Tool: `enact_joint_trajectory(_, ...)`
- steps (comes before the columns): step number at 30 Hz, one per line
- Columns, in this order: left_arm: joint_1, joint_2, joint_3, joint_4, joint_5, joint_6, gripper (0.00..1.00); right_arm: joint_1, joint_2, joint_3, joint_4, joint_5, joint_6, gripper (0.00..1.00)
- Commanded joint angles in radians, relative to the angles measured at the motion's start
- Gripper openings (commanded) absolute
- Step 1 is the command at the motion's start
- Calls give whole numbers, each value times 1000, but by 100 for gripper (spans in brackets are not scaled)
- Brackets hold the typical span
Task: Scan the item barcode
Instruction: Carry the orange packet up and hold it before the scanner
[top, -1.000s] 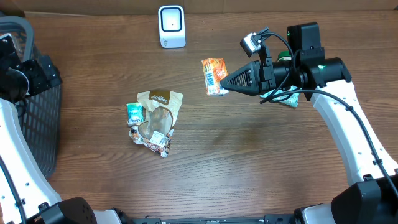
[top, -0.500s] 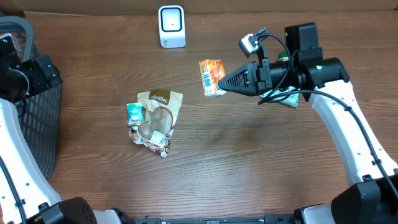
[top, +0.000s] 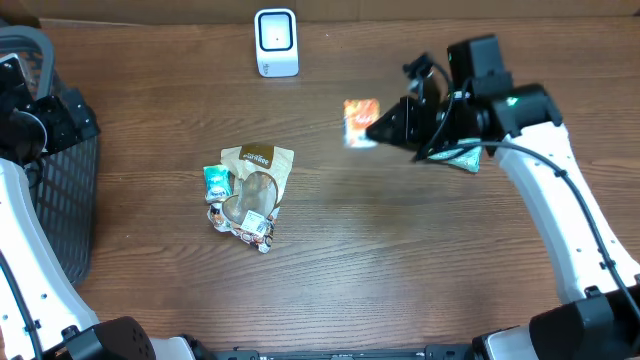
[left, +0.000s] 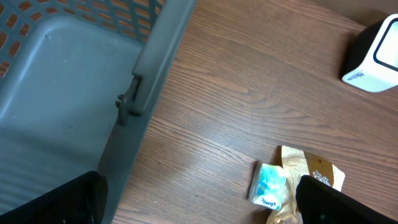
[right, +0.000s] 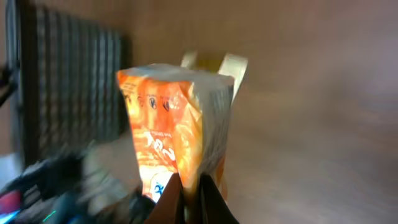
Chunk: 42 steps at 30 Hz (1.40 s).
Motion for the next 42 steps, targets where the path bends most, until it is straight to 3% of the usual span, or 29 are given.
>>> enact_joint_trajectory(1,0,-5,20,1,11,-9,100,48,96,293,-121,317,0,4)
enact_joint_trajectory(6,0,-5,20,1,11,-9,100,105,354,763,-310,519,-35,4)
enact_joint_trajectory(7,0,-5,20,1,11,-9,99,118,430,874,-321,562,-64,4)
enact_joint_trajectory(9,0,-5,20,1,11,-9,100,146,500,936,-257,687,-108,4)
enact_joint_trajectory(15,0,-5,20,1,11,-9,100,240,639,933,29,1084,-274,4)
enact_joint_trajectory(22,0,-5,20,1,11,-9,100,312,822,923,380,1119,-627,4)
enact_joint_trajectory(29,0,-5,20,1,11,-9,100,352,963,923,578,1119,-945,4)
enact_joint_trajectory(42,0,-5,20,1,11,-9,100,373,999,923,616,1089,-970,4)
